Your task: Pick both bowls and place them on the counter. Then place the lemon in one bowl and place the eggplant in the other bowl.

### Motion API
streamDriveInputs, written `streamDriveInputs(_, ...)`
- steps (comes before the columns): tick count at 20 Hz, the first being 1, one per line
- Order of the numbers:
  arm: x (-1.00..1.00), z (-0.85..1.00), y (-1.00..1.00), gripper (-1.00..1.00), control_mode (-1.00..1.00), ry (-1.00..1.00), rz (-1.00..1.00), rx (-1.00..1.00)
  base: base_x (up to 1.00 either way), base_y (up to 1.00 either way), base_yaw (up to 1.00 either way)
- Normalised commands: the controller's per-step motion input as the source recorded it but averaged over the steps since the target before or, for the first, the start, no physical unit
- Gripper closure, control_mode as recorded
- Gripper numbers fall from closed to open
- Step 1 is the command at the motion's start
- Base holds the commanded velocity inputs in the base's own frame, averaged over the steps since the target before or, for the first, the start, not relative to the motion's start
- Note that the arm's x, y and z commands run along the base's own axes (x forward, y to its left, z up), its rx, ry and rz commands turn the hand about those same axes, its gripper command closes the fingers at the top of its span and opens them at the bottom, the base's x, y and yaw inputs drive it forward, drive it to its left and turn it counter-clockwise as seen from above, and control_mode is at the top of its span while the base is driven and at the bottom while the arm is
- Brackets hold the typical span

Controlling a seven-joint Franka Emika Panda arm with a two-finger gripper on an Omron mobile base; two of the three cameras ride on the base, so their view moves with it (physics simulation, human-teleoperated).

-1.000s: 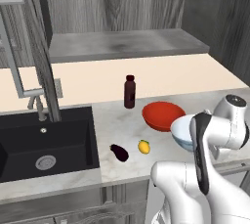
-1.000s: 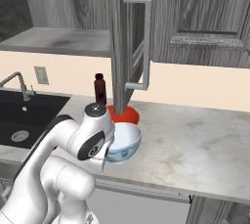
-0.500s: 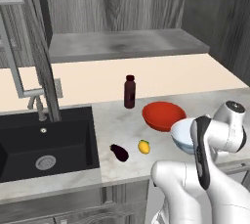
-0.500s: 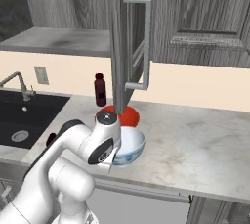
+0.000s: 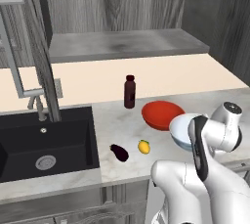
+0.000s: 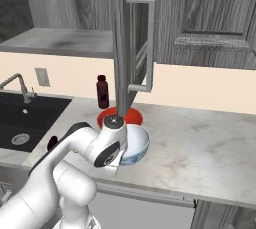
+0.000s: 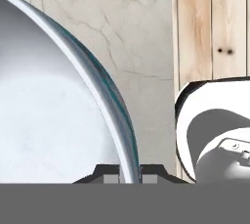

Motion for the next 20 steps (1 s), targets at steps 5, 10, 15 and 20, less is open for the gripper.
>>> streamDriveInputs(5, 0.25, -0.23, -0.15, 1.0, -1.0, 0.01, 0.0, 0.0, 0.0, 0.0, 0.0)
streamDriveInputs(10, 0.05, -0.12, -0.12, 1.0, -1.0, 0.03, 0.0, 0.02, 0.0, 0.0, 0.0)
streamDriveInputs(15, 0.0, -0.01, -0.02, 1.0, -1.0, 0.02, 0.0, 0.0, 0.0, 0.0, 0.0)
streamDriveInputs(20, -0.02, 0.0, 0.12, -1.0, -1.0, 0.0, 0.0, 0.0, 0.0, 0.0, 0.0)
